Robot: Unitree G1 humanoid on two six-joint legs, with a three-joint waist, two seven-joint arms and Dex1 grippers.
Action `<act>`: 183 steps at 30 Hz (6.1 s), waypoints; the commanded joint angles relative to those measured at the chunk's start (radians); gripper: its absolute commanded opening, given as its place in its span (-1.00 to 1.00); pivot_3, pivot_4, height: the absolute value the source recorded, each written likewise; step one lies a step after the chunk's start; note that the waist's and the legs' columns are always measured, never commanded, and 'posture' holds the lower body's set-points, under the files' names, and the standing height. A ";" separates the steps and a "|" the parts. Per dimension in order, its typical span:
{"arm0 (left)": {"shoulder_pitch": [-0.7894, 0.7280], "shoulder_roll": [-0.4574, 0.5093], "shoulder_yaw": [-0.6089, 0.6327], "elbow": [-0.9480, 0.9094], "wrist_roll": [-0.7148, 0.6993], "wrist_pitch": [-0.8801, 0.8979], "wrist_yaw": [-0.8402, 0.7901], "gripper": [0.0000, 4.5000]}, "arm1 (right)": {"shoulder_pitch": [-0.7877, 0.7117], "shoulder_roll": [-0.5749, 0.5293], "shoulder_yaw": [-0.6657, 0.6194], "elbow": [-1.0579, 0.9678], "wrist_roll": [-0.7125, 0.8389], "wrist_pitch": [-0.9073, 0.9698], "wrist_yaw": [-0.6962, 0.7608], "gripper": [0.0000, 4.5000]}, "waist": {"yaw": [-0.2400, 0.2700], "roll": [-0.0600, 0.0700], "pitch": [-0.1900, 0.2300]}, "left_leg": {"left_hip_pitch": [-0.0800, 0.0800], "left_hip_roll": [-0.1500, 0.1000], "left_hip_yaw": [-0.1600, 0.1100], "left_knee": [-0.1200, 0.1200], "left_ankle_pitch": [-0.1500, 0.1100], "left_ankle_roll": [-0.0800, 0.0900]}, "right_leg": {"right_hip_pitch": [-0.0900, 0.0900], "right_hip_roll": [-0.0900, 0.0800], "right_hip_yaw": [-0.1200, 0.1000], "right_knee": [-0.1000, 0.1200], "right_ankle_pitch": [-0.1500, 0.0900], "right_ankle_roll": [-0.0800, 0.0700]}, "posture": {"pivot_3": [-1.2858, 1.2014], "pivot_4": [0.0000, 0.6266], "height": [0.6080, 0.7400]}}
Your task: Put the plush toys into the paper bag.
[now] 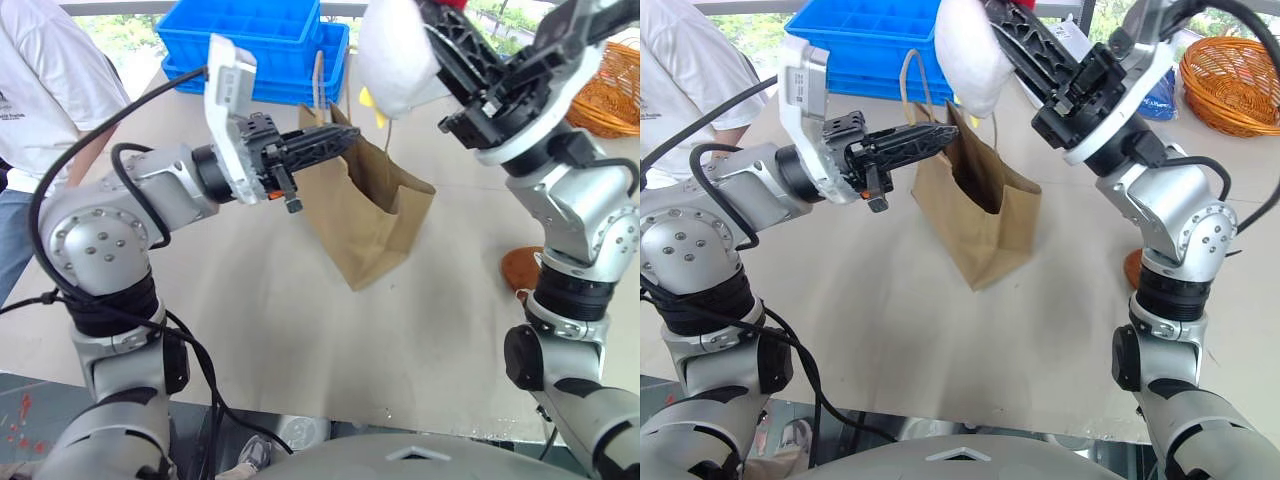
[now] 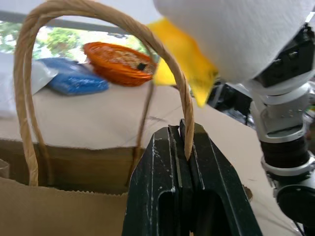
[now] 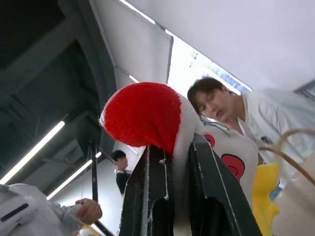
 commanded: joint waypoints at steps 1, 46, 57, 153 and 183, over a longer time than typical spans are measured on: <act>-0.038 -0.002 -0.029 0.006 0.003 -0.032 -0.036 -1.00 | 0.015 -0.012 -0.030 -0.086 0.020 -0.035 -0.012 -0.99 | -0.002 0.000 0.000 | 0.000 0.000 0.000 0.000 0.000 0.000 | 0.000 0.000 0.000 0.000 0.000 0.000 | 0.03 -0.52 1.00; -0.054 0.138 0.020 0.049 0.052 -0.120 -0.147 -1.00 | 0.136 -0.320 0.389 -0.053 -0.689 0.175 0.298 0.27 | 0.001 0.000 0.000 | -0.001 0.001 0.000 -0.001 0.000 0.000 | 0.000 0.001 0.001 -0.003 0.000 0.000 | 0.03 -0.52 1.00; -0.042 0.147 -0.070 0.043 0.138 -0.200 -0.256 -1.00 | 0.296 -0.491 0.121 -0.280 -0.722 0.063 0.604 0.97 | 0.026 0.000 0.001 | -0.002 0.001 0.000 -0.001 -0.001 0.002 | 0.000 0.001 0.001 -0.005 0.000 0.001 | 0.03 -0.52 1.00; 0.091 0.097 -0.185 -0.040 0.287 -0.392 -0.509 -1.00 | 0.242 -0.401 -0.150 -0.171 -0.618 0.414 0.352 0.88 | 0.018 -0.001 0.002 | 0.000 -0.001 -0.002 0.000 -0.001 0.002 | 0.001 0.002 0.006 -0.001 -0.001 0.002 | 0.03 -0.52 1.00; 0.060 0.033 -0.111 0.008 0.270 -0.417 -0.382 -1.00 | 0.168 -0.579 -0.002 -0.071 -0.046 0.189 0.162 -0.96 | 0.029 -0.001 0.002 | -0.003 -0.001 -0.002 0.001 -0.002 0.004 | 0.001 0.003 0.006 -0.005 -0.001 0.002 | 0.03 -0.52 1.00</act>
